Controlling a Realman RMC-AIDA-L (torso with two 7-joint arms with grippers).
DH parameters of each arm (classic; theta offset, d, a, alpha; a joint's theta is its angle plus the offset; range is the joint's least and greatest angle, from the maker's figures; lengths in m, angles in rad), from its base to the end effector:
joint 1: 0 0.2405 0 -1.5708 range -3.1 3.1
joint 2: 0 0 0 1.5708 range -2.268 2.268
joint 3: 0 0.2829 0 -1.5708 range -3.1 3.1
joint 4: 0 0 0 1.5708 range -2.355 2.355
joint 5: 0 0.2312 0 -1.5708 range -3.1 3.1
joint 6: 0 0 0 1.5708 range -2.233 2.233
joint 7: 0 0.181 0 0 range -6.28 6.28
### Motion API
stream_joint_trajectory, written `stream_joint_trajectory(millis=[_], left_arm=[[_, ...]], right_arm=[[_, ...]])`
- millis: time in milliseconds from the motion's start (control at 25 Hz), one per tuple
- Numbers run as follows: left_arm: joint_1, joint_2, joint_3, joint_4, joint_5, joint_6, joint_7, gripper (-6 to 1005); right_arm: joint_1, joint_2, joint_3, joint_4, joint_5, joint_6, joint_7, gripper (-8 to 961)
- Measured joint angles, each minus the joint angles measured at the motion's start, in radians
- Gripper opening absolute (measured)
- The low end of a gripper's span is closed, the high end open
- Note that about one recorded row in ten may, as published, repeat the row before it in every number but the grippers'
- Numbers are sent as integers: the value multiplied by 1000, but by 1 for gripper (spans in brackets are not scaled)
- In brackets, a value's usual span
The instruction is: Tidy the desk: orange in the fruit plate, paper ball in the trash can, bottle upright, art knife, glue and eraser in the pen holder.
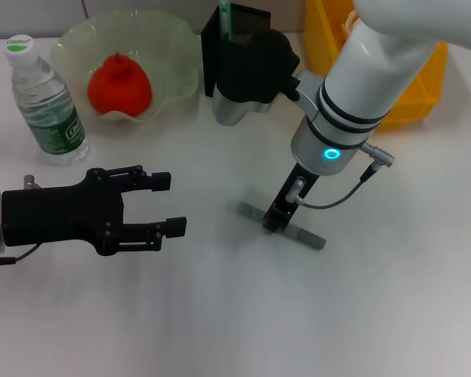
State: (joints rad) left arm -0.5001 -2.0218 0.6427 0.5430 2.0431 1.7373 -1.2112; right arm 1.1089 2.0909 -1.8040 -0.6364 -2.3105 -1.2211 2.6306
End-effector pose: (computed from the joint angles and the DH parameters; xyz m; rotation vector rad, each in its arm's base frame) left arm -0.2958 0.3302 -0.0371 -2.8515 -0.5061 -0.7936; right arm 0.1502 0.4157 -0.1736 -2.7669 0.7356 -0.7770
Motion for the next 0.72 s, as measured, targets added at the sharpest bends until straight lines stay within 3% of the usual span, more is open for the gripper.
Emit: stream_joint_trajectory(millis=[320,720], left_arm=[[0,0,-2,-1,0,-3,4,787],[0,0,-12,-2,0,-2,5,786]], right_arm=[[-37,-7,48,-51,-6,-2,-34,144],[-275,-9,443,-362,56,-1,-291,133]])
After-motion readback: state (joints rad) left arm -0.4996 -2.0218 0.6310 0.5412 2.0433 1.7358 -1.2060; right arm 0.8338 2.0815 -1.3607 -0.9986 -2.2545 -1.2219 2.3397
